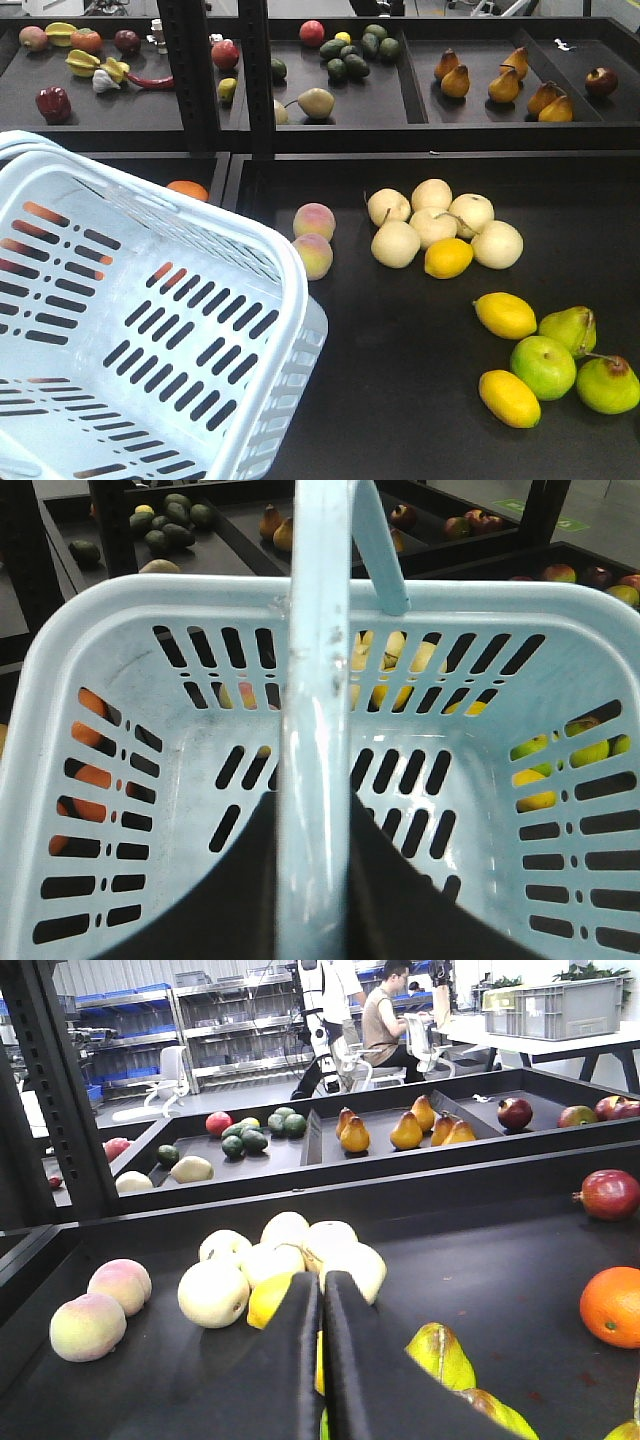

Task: Pick three apples into basket with both arms
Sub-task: 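Swing the lifted basket toward the robot with the left arm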

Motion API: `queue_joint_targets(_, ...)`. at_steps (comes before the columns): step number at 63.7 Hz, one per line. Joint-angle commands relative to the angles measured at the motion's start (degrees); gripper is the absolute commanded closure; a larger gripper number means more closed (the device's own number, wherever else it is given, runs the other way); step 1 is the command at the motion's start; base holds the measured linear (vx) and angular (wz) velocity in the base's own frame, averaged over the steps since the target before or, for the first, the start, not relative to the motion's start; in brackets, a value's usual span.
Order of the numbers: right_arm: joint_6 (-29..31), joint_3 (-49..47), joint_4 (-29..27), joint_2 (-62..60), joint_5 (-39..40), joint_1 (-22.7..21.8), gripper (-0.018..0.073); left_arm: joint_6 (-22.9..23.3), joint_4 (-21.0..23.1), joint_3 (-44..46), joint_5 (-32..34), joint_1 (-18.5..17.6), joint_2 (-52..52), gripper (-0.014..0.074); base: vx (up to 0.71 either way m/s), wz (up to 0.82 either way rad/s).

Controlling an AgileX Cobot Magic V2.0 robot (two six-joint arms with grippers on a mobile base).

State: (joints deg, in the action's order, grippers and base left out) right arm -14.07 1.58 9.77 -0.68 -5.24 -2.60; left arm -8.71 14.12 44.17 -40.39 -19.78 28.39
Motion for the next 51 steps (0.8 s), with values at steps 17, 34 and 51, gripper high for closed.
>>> queue_joint_targets(17,0.4,0.8,0.5,-0.6,4.3,-0.3,0.0564,0.7,1.1,1.6,6.2,-0.3,0.0,0.0603,0.00,0.00)
queue_joint_targets(34,0.4,0.8,0.5,-0.6,4.3,-0.3,0.0564,0.7,1.1,1.6,6.2,-0.3,0.0,0.0603,-0.01,0.01)
queue_joint_targets(51,0.4,0.8,0.5,-0.6,4.3,-0.3,0.0564,0.7,1.1,1.6,6.2,-0.3,0.0,0.0603,-0.04,0.13)
